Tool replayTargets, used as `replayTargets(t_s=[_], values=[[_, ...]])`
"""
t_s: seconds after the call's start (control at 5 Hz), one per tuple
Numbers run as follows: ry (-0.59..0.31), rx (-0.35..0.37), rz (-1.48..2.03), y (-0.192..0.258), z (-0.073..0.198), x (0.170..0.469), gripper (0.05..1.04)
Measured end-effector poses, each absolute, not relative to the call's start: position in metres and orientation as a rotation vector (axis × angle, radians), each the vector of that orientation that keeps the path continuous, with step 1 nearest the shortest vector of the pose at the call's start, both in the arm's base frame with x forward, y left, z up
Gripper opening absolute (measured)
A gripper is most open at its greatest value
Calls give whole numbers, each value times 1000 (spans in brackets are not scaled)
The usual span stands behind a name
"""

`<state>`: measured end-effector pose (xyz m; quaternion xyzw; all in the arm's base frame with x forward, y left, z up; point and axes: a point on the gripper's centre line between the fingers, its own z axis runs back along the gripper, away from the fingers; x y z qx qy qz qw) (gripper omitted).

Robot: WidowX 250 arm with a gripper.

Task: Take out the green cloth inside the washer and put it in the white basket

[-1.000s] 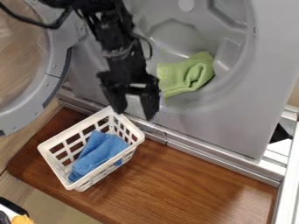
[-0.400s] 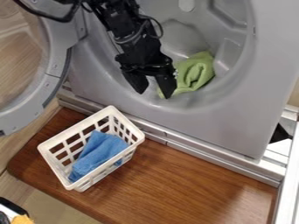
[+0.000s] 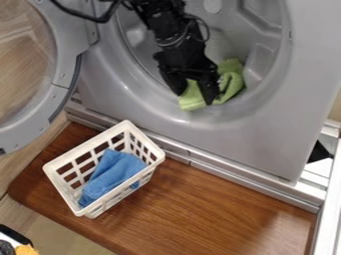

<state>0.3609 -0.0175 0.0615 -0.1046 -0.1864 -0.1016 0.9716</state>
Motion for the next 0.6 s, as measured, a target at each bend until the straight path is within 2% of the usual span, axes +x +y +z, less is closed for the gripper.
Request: replayTargets(t_s=[0.2, 0.4, 0.6], values=[[-401, -233, -217, -23, 61, 373, 1001], [-409, -210, -251, -29, 52, 384, 959], [-375, -152, -235, -30, 44, 395, 687]])
